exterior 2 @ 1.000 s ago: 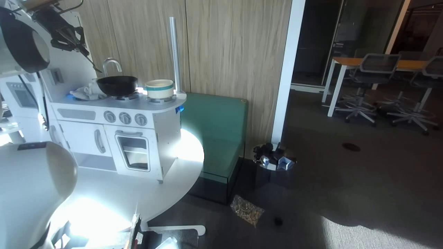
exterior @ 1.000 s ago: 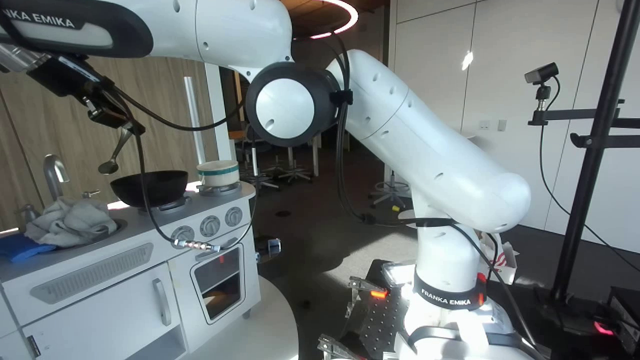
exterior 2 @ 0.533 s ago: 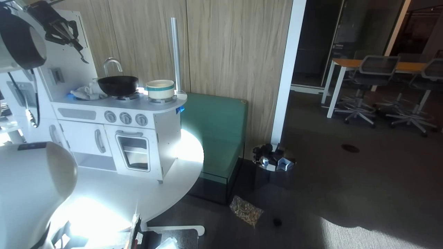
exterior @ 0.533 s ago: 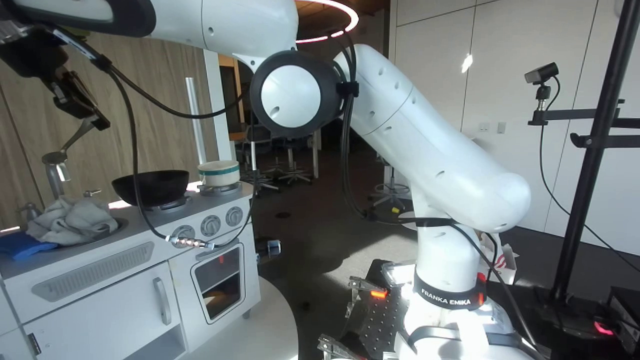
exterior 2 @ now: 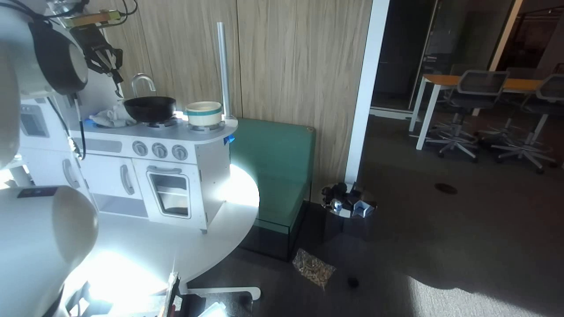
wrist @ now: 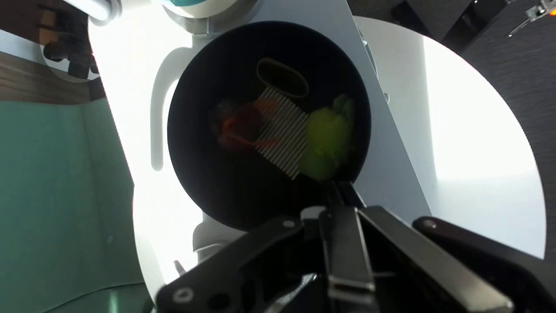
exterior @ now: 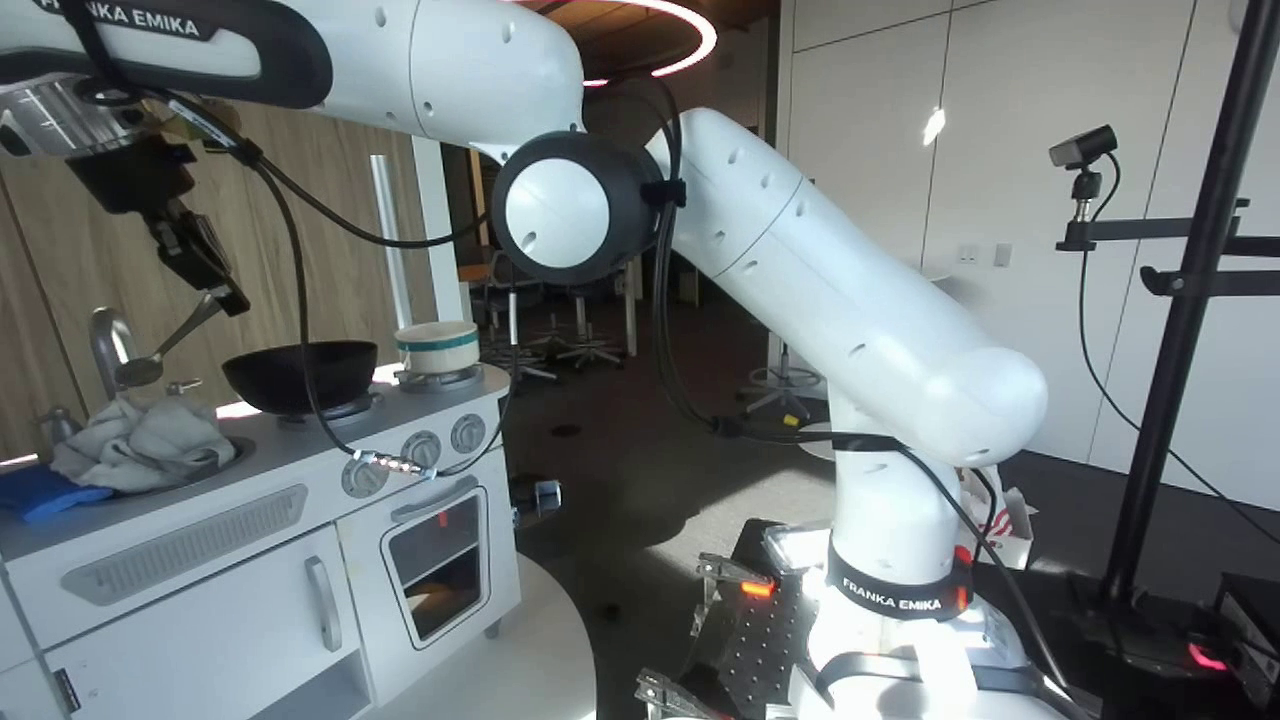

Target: Pick the silver serving spoon from the sink and mix the contents of the black bowl

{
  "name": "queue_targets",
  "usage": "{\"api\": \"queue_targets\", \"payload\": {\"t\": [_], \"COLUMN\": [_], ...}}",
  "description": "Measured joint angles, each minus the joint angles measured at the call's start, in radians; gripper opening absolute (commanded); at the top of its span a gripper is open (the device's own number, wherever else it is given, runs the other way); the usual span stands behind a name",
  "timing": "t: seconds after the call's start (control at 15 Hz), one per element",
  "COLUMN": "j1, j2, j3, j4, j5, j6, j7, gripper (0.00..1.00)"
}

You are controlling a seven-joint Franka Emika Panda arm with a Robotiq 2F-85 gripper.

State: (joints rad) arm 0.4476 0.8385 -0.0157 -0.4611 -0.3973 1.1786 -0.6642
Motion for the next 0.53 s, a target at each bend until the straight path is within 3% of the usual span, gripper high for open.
{"api": "queue_targets", "payload": {"t": [0.53], "j1": [0.027], "j2": [0.089], "j3": [0.009], "j4": [0.000], "j5": [0.019], "j6": [-0.001], "j7": [-0.026], "gripper": [0.01]}}
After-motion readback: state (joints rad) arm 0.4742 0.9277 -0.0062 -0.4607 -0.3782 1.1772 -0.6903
